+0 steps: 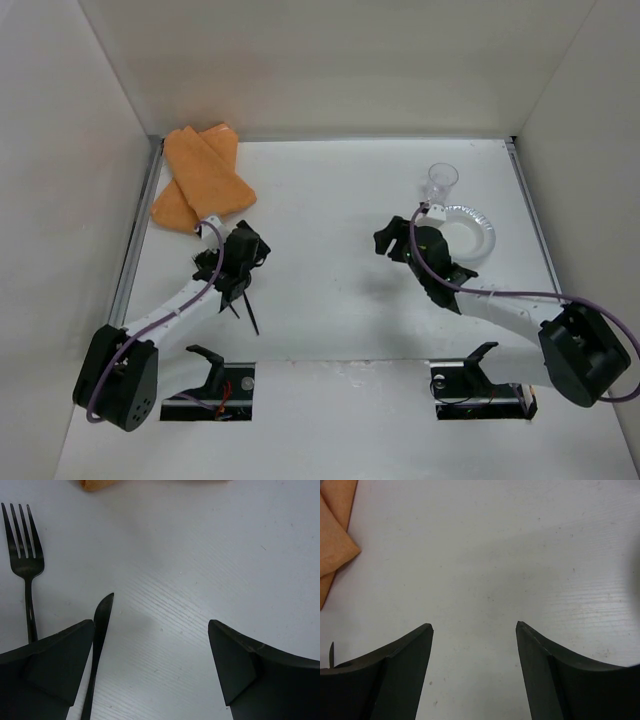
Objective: Set the dinner table for one person
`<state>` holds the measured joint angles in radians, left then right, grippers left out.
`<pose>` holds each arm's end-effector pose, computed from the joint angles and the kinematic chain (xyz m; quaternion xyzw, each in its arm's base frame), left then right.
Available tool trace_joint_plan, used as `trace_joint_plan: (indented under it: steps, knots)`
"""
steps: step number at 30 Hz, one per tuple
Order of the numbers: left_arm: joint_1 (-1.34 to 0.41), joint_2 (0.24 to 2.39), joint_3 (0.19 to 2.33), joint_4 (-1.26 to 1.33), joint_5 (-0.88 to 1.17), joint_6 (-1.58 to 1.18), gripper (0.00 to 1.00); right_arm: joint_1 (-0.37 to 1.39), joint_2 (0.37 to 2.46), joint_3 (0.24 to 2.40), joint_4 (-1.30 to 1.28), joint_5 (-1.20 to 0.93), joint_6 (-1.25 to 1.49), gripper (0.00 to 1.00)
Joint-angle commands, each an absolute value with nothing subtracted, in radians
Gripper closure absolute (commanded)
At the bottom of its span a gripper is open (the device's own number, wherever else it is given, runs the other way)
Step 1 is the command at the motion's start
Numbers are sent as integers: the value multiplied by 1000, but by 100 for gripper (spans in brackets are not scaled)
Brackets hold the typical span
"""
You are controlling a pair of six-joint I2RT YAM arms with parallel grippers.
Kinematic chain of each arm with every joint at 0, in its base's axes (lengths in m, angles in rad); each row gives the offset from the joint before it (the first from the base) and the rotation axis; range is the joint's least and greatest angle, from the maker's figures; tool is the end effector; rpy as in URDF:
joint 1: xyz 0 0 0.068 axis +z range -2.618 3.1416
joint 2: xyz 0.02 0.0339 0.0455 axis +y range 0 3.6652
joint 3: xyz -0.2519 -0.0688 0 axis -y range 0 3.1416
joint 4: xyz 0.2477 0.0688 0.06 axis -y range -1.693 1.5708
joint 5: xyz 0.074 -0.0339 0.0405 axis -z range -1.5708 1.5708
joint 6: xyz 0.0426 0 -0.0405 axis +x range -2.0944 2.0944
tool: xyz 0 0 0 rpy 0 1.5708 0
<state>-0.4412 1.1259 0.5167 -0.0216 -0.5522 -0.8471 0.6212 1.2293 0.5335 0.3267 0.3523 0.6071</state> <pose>0.2249 -0.0815 0.1833 -0.2938 0.8153 -0.0673 0.4944 0.2285 0.1455 0.1970 0.0933 0.8128 0.2026 0.5382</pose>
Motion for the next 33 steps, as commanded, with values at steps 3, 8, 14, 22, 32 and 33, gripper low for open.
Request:
trace_joint_plan:
  steps: [3, 8, 14, 22, 32, 33]
  knots:
    - [-423, 1156, 560, 72, -557, -851, 0, 616, 1249, 543, 388, 361, 611, 29]
    - [-441, 1297, 636, 138, -561, -831, 0, 619, 1247, 551, 376, 354, 607, 71]
    - [-383, 1472, 689, 363, -537, -857, 0, 619, 1241, 560, 351, 351, 604, 80]
    - [-335, 1647, 856, 330, -528, -963, 60, 619, 1236, 555, 364, 347, 606, 63]
    - [-303, 1782, 963, 353, -644, -1048, 36, 619, 1273, 569, 374, 308, 600, 42]
    - [-303, 1796, 968, 357, -656, -1051, 36, 619, 1273, 569, 374, 302, 600, 42]
